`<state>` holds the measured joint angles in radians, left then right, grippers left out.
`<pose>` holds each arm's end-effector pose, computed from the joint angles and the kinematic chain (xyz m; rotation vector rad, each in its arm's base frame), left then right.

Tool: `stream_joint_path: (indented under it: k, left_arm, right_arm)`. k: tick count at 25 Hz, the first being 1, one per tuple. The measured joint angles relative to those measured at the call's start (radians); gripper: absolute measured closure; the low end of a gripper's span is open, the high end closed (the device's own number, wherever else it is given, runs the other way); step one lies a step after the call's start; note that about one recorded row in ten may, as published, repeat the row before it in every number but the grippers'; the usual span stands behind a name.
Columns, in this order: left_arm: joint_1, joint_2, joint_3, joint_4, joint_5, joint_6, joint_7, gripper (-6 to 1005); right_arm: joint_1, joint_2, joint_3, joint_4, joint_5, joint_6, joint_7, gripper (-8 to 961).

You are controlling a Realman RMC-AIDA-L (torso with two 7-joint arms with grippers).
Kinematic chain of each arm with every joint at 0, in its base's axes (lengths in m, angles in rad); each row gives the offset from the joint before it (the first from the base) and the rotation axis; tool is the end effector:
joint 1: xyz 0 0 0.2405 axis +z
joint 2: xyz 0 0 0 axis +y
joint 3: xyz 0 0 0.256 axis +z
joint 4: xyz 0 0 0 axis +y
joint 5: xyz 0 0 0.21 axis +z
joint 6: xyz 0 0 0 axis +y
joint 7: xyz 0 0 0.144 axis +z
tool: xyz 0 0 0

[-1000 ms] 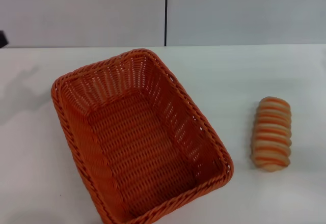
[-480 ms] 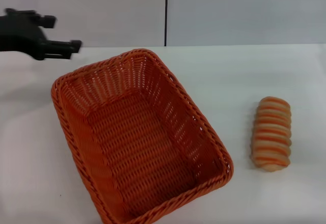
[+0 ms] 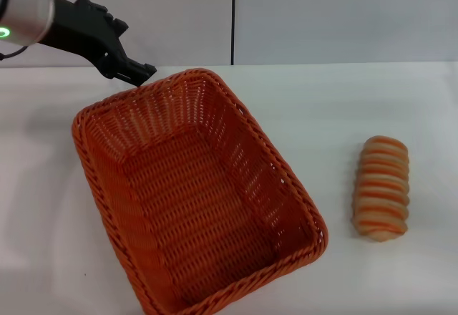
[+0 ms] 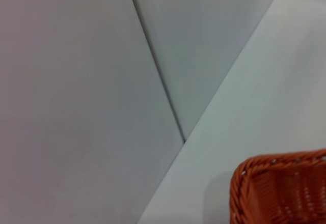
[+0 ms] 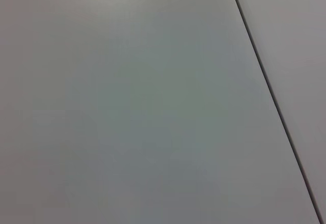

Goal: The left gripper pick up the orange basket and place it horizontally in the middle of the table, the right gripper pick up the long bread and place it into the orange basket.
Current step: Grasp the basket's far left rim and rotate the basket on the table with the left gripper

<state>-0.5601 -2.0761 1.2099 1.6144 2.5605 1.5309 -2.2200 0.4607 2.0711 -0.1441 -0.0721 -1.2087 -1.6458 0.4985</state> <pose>-0.1490 0.3702 0.0665 -2.5432 -0.3866 0.2825 0.3106 0.3130 0.0637 -1.3921 0.3363 1.1471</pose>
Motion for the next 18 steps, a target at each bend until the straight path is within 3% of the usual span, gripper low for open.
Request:
stream_joint_path:
  k: [4,8,12,18]
  left_arm:
    - [-0.019,-0.002,0.065,-0.05,0.047,-0.034,-0.021,186]
    - [-0.045,-0.003,0.119,-0.181,0.058,-0.092,-0.02,189]
    - [-0.057,-0.003,0.133,-0.223,0.066,-0.102,-0.015,192]
    - [-0.047,-0.002,0.222,-0.248,0.088,-0.197,-0.034,197]
  right_arm:
    - [-0.001,0.001,0.001,0.004,0.0,0.019,0.001,290]
    - [-0.001,0.001,0.002,0.005,0.0,0.022,0.002,290]
    - [-0.004,0.001,0.002,0.002,0.0,0.016,0.009,291]
    - [-0.013,0.001,0.001,0.0,0.0,0.023,0.019,291]
